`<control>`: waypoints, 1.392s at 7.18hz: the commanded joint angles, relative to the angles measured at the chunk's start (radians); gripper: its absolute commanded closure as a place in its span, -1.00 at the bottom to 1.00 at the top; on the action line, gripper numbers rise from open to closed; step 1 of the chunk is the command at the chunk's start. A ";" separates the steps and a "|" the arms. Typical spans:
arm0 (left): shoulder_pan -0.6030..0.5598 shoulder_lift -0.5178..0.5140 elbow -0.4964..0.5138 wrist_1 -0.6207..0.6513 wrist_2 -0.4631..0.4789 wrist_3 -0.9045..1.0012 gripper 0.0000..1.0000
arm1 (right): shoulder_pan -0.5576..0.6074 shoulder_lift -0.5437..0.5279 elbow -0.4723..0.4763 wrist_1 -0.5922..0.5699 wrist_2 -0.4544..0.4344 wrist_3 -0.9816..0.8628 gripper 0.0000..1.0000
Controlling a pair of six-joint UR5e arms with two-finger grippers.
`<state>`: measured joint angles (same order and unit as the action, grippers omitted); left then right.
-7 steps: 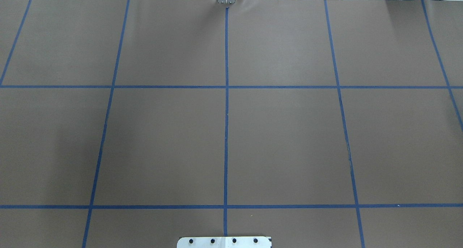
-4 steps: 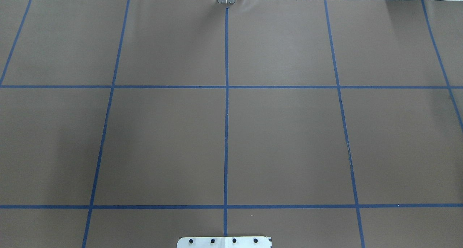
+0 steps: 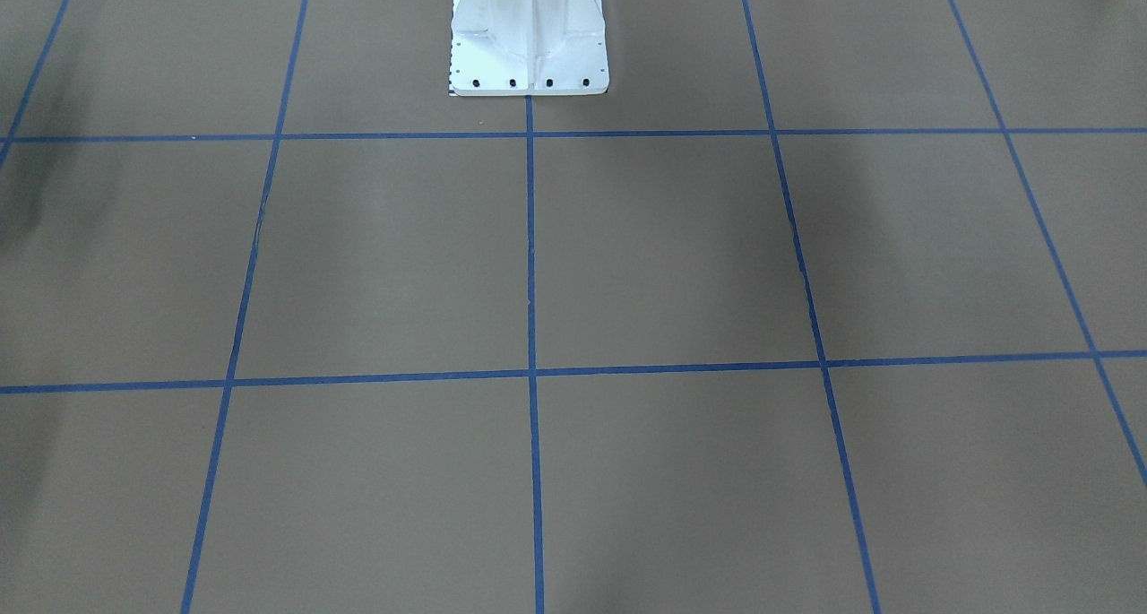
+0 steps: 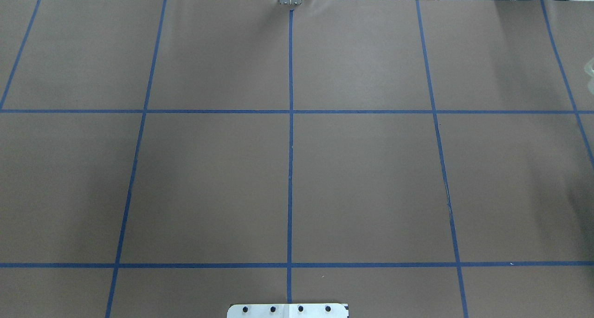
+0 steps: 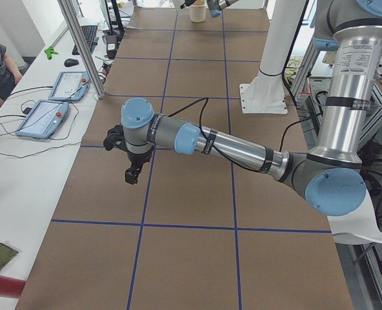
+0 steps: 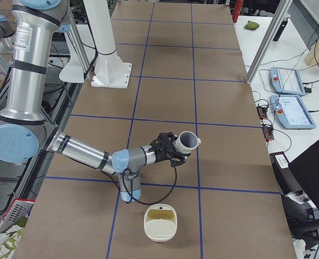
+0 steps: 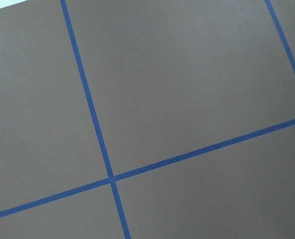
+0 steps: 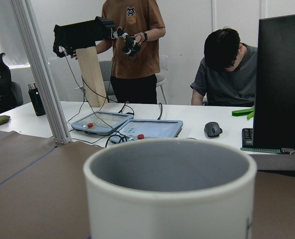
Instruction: Left arm hands cup to right arm to dump lemon
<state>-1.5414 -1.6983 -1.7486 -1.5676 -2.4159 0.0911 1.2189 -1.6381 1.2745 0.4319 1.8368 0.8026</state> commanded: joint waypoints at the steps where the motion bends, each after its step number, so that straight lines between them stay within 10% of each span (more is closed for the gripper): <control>1: 0.004 -0.014 -0.005 0.003 -0.082 -0.034 -1.00 | -0.010 0.139 0.002 -0.157 -0.010 -0.046 1.00; 3: 0.032 -0.055 -0.043 -0.023 -0.092 -0.266 -1.00 | -0.089 0.216 0.008 -0.238 -0.090 -0.049 1.00; 7: 0.252 -0.252 -0.042 -0.022 -0.080 -0.742 -1.00 | -0.440 0.378 0.092 -0.479 -0.544 -0.125 1.00; 10: 0.371 -0.391 -0.025 -0.058 -0.060 -1.030 -1.00 | -0.626 0.585 0.173 -0.924 -0.884 -0.147 1.00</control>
<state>-1.2134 -2.0335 -1.7741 -1.6187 -2.4894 -0.8196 0.6724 -1.1475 1.4258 -0.2933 1.1055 0.6707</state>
